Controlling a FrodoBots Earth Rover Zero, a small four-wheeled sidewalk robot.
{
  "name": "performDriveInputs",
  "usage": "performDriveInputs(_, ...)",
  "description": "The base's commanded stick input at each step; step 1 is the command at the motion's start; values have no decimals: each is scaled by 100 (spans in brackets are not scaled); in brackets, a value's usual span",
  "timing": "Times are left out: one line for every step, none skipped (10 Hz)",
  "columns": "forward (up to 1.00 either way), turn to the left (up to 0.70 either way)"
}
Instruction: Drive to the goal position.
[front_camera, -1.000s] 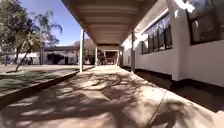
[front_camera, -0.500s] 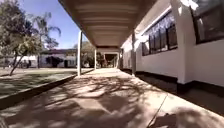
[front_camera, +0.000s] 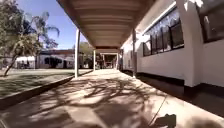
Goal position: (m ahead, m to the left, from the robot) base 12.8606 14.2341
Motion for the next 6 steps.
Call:
performDriveInputs(70, 9)
performDriveInputs(70, 0)
performDriveInputs(70, 0)
performDriveInputs(70, 0)
performDriveInputs(70, 0)
performDriveInputs(70, 0)
